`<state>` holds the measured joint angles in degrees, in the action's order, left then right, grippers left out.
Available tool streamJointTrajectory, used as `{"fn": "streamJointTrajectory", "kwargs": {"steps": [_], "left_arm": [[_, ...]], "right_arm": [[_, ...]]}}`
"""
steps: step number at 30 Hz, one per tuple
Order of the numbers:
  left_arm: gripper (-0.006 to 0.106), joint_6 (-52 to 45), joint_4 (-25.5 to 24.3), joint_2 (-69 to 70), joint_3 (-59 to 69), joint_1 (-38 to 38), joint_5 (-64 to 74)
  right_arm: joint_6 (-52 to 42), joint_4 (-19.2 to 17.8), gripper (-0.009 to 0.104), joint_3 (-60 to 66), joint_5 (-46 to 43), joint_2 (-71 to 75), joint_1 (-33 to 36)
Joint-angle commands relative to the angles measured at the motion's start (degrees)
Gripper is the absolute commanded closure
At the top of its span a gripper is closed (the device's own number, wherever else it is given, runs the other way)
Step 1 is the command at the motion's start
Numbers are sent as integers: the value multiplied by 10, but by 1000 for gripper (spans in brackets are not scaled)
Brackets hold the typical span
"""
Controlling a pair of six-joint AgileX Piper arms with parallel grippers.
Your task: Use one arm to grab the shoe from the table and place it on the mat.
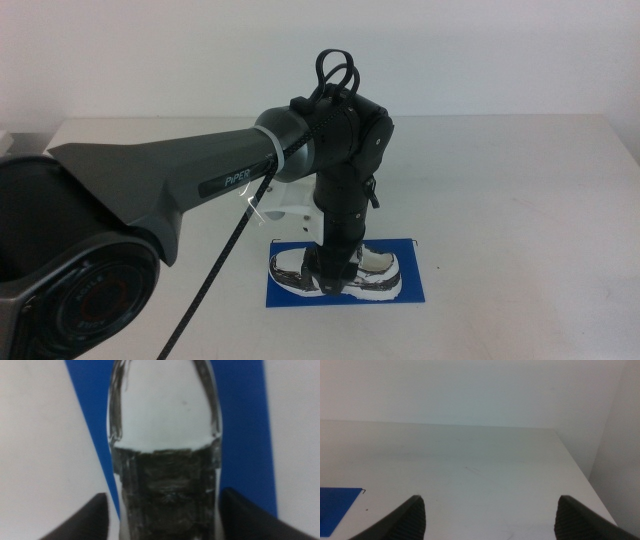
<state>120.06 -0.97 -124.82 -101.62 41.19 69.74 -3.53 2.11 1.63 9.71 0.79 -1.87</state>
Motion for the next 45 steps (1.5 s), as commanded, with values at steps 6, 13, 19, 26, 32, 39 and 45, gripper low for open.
{"fn": "streamJointTrajectory", "kwargs": {"steps": [6, 13, 19, 26, 32, 39, 45], "left_arm": [[7, 13, 10, 32, -17, 4, 39], [7, 13, 6, 42, -46, 4, 59], [7, 13, 10, 59, -48, 4, 59], [7, 13, 35, 83, -48, 4, 58], [7, 13, 1, 132, -48, 4, 58], [7, -6, -35, 225, -48, 4, 57], [7, -174, -123, 288, -48, 4, 57]], "right_arm": [[-7, -5, 29, -5, -46, 12, 2], [-7, -5, 29, -5, -46, 12, 2], [-7, -5, 29, -5, -46, 12, 2], [-7, -5, 29, -5, -46, 12, 2], [-7, -5, 29, -5, -46, 12, 2], [-7, -5, 29, -5, -46, 12, 2], [-7, -5, 29, -5, -46, 12, 2]]}}
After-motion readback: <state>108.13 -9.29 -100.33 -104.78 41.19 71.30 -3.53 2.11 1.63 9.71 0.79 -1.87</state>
